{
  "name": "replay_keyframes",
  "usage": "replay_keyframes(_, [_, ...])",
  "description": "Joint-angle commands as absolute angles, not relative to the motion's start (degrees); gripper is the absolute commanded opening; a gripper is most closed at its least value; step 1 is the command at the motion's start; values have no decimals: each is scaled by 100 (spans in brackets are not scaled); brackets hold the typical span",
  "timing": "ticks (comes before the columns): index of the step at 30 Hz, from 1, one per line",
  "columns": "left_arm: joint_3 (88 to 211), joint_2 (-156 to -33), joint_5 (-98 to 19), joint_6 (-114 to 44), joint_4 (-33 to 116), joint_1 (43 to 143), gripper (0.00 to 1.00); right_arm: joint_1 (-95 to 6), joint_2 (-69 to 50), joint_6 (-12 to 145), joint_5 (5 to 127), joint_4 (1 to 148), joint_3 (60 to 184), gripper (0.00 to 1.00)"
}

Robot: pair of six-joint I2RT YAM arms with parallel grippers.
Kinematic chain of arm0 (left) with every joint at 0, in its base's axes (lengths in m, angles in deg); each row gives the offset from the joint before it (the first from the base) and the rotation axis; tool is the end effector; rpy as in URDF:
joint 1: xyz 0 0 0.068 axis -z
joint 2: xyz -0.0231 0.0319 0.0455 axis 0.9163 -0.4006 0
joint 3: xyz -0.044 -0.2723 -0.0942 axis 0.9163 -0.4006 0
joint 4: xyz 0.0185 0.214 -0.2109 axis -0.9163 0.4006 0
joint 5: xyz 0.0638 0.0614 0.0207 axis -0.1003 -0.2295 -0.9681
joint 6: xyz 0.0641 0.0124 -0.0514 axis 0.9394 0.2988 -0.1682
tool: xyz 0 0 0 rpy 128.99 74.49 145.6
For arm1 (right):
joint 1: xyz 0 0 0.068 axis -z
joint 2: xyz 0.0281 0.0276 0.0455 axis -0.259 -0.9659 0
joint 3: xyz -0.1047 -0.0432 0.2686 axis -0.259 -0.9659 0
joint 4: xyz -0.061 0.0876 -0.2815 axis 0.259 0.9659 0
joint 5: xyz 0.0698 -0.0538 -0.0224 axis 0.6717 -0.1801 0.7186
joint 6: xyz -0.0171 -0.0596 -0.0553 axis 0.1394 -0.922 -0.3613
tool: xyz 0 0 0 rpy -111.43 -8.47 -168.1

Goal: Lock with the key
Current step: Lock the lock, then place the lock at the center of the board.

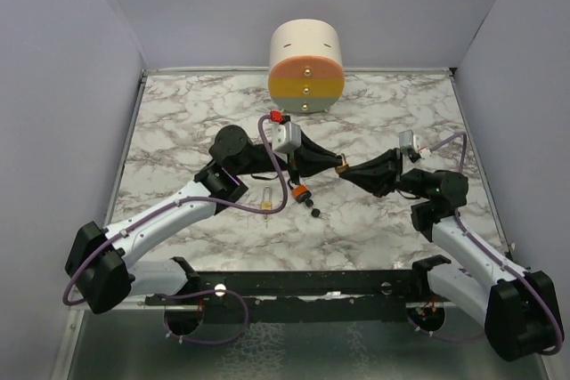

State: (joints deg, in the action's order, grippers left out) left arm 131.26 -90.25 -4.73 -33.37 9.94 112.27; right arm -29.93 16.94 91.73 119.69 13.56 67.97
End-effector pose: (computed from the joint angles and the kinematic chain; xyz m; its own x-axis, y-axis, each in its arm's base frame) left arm 0.2016 -0.2790 0.3917 0.0192 -0.2082 -0.9779 0.9998 0.0009 0.0195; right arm 0.2020 0.1195 0.2880 -0.0923 0.2430 -0.9656 -0.9772 0.1640 0.1347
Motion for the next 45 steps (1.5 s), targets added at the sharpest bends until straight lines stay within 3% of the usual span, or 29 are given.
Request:
replay_keyframes(1, [13399, -8593, -1214, -2754, 418, 11244, 0, -3019, 1775, 9026, 12008, 1700, 6754, 2])
replay_keyframes(10, [12892, -8454, -1868, -2688, -468, 11244, 0, -3039, 2074, 8534, 11523, 2574, 6719, 2])
replay_keyframes(13, [12710, -8468, -2061, -2725, -426, 11246, 0, -3037, 2559, 8097, 10689, 3406, 6755, 2])
replay_keyframes(19, [12332, -8779, -2669, -3041, -10, 11245, 0, -3039, 3705, 7582, 7818, 5152, 6964, 2])
replay_keyframes(27, [12639, -10319, -2367, -3794, -143, 11248, 0, -3039, 3829, 7538, 6263, 6175, 7322, 2])
replay_keyframes(35, [12983, -12046, -2113, -4478, -801, 11220, 0, -3039, 3536, 7583, 5540, 6627, 7302, 1])
replay_keyframes(45, [13871, -13354, -1496, -5216, -945, 11155, 0, -3039, 2684, 7565, 5379, 6859, 7426, 1])
